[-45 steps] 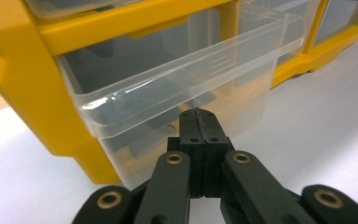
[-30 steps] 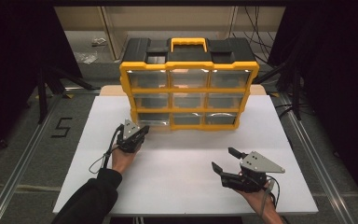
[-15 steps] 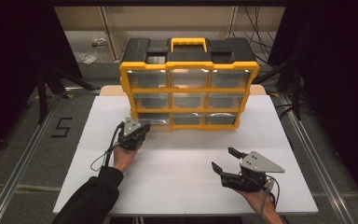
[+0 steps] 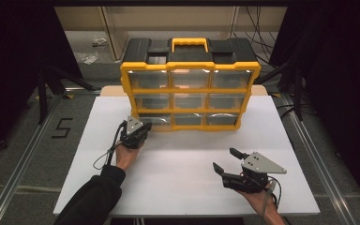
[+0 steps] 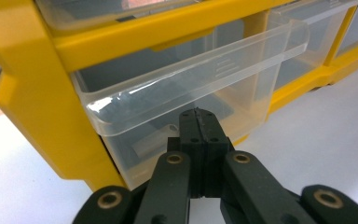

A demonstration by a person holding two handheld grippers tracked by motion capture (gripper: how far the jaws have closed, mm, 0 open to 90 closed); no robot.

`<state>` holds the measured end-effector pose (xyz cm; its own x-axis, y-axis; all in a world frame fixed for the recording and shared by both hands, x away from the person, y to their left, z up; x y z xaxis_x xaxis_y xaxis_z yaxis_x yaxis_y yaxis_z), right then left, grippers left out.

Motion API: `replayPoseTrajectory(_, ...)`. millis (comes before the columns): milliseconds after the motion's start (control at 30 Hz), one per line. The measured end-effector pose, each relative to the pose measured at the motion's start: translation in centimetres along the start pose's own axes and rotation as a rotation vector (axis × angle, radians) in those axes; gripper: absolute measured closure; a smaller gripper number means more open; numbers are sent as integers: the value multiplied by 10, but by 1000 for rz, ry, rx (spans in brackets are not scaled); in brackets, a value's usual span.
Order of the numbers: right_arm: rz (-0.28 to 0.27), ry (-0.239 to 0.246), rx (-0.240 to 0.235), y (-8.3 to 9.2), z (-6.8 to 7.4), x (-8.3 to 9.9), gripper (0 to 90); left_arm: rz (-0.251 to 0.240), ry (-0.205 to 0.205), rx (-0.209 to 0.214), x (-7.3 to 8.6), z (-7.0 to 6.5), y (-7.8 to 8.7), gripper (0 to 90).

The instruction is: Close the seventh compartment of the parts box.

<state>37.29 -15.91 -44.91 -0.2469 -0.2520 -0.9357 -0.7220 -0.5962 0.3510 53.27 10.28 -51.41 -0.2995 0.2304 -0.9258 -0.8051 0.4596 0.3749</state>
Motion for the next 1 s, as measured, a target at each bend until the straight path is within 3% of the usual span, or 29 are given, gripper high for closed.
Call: replayPoseTrajectory(1000, 3, -1, 0, 0, -1, 1, 257, -14, 21, -29, -2, 14, -10, 897)
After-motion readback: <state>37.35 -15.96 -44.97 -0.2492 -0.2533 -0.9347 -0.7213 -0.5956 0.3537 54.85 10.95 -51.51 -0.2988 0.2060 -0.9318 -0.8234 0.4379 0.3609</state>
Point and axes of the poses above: each handheld gripper's, and its own axes: y roughly backward along the jaws, x roughly out of its underside, z roughly to its left, the point moved 10 cm from there along -y, roughly forward along the jaws
